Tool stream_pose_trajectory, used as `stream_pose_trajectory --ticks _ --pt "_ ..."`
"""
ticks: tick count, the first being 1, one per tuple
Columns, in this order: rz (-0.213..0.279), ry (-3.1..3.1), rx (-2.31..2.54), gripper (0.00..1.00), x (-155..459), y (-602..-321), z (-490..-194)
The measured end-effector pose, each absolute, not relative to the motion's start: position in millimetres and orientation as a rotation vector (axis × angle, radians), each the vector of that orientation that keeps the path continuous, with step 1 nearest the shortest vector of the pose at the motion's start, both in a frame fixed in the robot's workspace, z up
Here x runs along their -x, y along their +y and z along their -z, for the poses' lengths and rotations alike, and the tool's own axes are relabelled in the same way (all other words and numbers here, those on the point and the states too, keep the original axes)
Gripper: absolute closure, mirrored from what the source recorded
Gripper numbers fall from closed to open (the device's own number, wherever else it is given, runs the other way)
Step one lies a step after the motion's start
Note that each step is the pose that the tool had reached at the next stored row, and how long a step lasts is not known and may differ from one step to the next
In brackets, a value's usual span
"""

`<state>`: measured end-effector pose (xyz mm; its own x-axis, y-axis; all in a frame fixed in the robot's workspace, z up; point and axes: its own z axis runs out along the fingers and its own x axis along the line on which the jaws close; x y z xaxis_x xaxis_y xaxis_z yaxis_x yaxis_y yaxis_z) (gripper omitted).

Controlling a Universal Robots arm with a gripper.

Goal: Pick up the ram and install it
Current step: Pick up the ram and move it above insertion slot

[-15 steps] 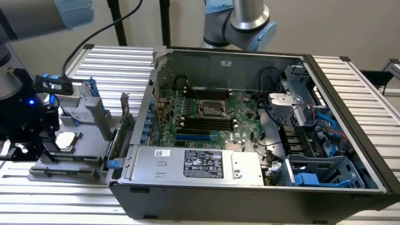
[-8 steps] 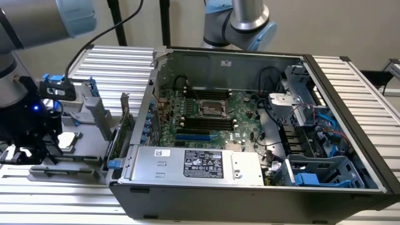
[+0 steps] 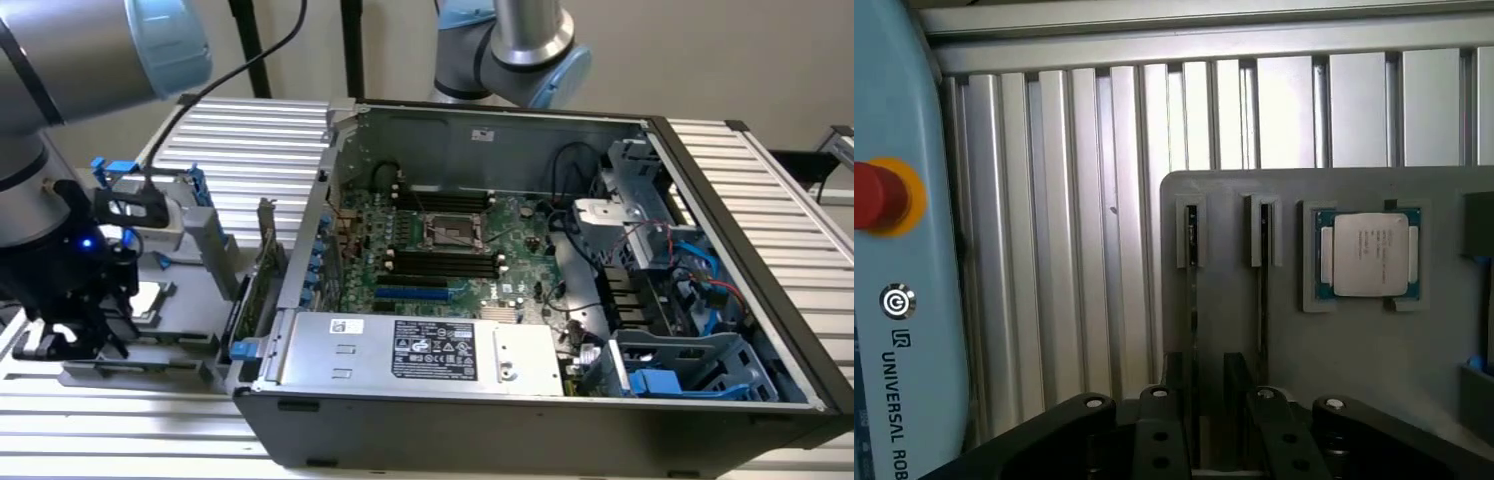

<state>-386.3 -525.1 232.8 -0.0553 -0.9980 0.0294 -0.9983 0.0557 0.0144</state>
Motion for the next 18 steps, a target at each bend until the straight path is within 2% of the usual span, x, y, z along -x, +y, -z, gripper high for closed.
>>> stream_pose_trajectory --ticks 18 --pt "-0.014 -2.249 -2.150 0.69 381.2 -529.9 -202.9"
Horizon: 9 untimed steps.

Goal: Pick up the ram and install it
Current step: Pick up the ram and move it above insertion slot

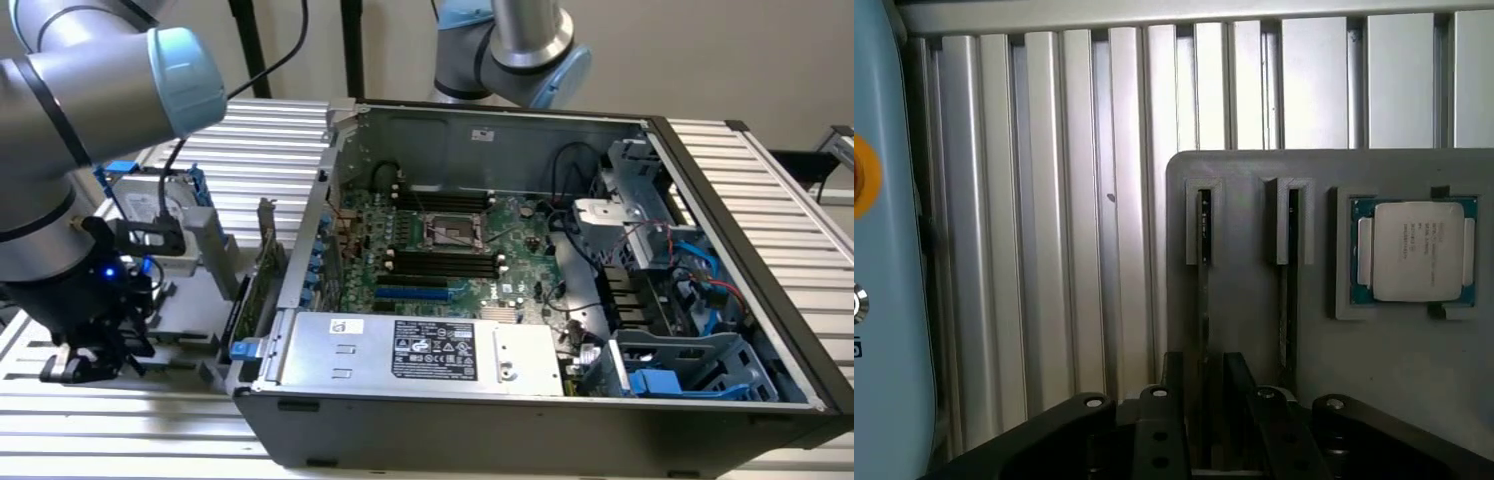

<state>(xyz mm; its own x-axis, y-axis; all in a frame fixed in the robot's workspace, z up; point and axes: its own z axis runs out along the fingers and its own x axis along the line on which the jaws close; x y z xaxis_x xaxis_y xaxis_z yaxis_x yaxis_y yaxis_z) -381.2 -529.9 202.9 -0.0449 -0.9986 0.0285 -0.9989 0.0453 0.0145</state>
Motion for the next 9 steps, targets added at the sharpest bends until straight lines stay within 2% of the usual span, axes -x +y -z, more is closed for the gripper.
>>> stream_pose_trajectory --ticks 9 --pt "-0.009 -2.251 -2.152 0.72 381.1 -532.6 -200.7"
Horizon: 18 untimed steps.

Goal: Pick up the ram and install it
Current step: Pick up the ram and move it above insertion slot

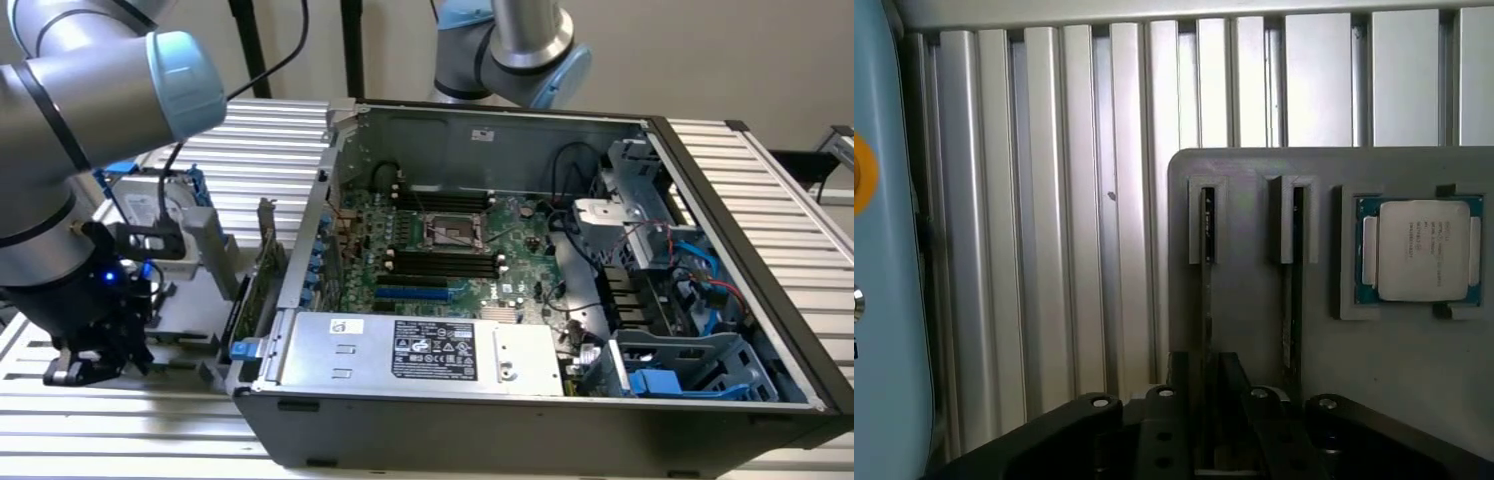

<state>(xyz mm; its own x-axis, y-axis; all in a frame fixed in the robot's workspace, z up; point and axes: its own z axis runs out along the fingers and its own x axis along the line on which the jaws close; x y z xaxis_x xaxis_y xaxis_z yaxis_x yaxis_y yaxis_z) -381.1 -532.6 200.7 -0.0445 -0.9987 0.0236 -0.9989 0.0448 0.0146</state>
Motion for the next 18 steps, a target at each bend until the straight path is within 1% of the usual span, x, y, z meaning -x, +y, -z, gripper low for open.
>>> stream_pose_trajectory --ticks 1,2,6,7,18 --pt "-0.009 -2.251 -2.153 0.72 381.0 -532.7 -200.3" --pt "-0.009 -2.251 -2.153 0.79 381.0 -532.8 -199.9" --pt "-0.007 -2.252 -2.154 0.81 381.0 -533.0 -197.9" --pt "-0.005 -2.252 -2.154 0.87 380.9 -533.0 -197.7" --pt "0.000 -2.258 -2.154 0.87 379.6 -532.9 -196.8"
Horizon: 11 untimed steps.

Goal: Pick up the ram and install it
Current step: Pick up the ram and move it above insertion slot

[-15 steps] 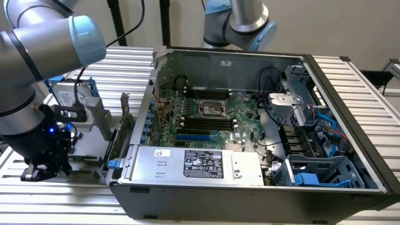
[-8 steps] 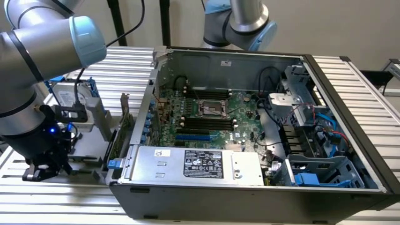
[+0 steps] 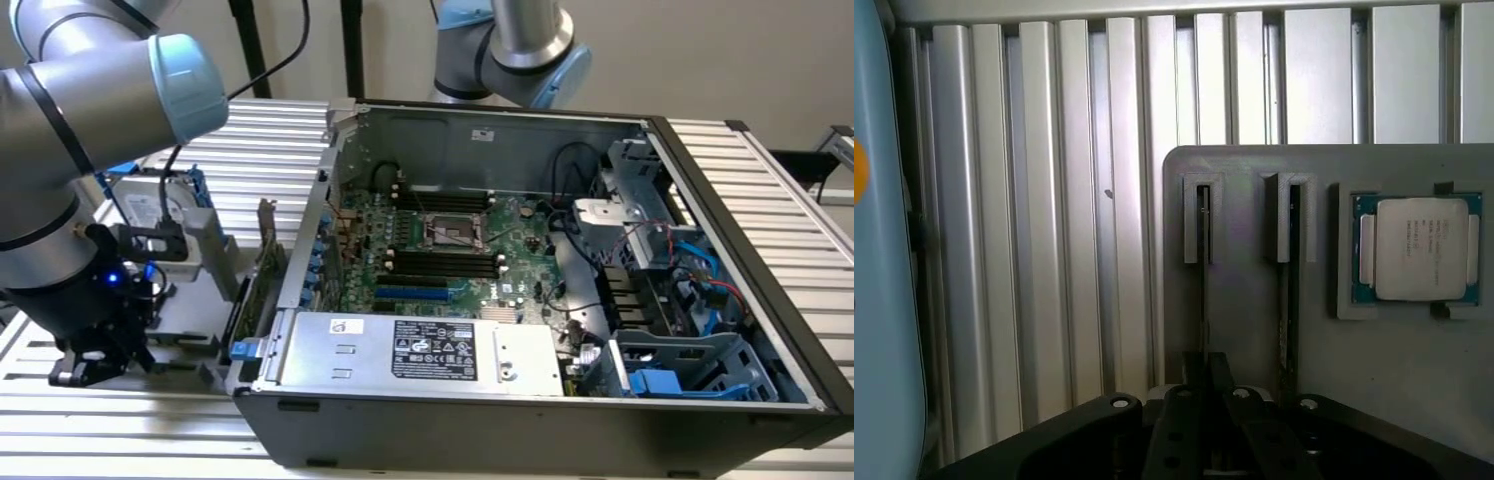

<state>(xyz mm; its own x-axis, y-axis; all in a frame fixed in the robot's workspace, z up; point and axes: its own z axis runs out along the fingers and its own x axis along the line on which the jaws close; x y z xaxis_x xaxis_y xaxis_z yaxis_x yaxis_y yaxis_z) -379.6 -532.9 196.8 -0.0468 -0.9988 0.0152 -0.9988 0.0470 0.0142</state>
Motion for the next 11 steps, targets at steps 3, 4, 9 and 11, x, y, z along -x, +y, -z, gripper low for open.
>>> stream_pose_trajectory --ticks 3,4,9,11 --pt "-0.001 -2.261 -2.153 0.87 379.0 -532.8 -197.5" --pt "-0.001 -2.262 -2.152 0.87 378.8 -532.7 -198.1" --pt "0.000 -2.262 -2.151 0.87 378.6 -532.6 -207.9" --pt "0.000 -2.262 -2.150 0.87 378.5 -532.5 -213.6"
